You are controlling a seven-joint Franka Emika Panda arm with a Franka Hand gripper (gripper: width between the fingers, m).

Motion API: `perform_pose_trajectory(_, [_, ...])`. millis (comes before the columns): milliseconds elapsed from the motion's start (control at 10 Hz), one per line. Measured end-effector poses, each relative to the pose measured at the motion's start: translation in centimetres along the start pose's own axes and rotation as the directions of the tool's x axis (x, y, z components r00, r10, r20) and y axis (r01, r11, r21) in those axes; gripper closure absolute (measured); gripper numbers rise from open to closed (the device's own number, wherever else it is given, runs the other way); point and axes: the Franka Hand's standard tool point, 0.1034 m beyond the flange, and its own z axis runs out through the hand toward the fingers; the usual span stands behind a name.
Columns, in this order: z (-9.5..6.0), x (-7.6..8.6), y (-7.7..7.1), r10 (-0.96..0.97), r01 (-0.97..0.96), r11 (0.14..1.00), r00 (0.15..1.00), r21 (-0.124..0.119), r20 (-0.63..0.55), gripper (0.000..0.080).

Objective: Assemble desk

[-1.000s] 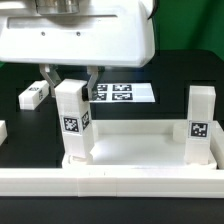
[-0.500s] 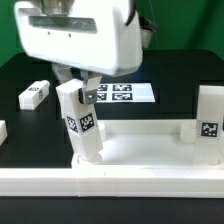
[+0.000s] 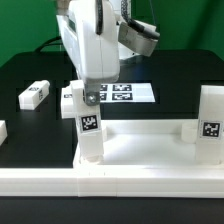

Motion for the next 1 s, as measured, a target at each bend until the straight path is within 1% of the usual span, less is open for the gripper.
perform_pose_trajectory(200, [0.02,-0.14,-0.03,0.075,-0.075,0.997,0.997,0.0,0.001,0.0509])
perform_pose_trajectory(300, [0.04,-0.18,-0.04,0.052,-0.052,0.999,0.999,0.0,0.002,0.0509])
perform_pose_trajectory(400, [0.03,-0.13,-0.02,0.006,-0.006,1.0,1.0,0.0,0.001,0.033])
perform_pose_trajectory(500, [-0.01,0.05,0.02,-0.04,0.04,0.999,0.999,0.0,0.001,0.0213])
perform_pose_trajectory(600, [-0.07,0.16,0.04,-0.13,0.13,0.992,0.992,-0.001,-0.002,0.0213])
perform_pose_trajectory(700, [-0.11,0.14,0.04,-0.257,0.257,0.967,0.967,-0.001,-0.001,0.0163])
perform_pose_trajectory(800, [-0.13,0.16,0.03,-0.339,0.339,0.941,0.941,-0.001,-0.001,0.0154])
perform_pose_trajectory(1000, [-0.15,0.44,0.08,-0.557,0.557,0.83,0.83,-0.001,-0.002,0.0154])
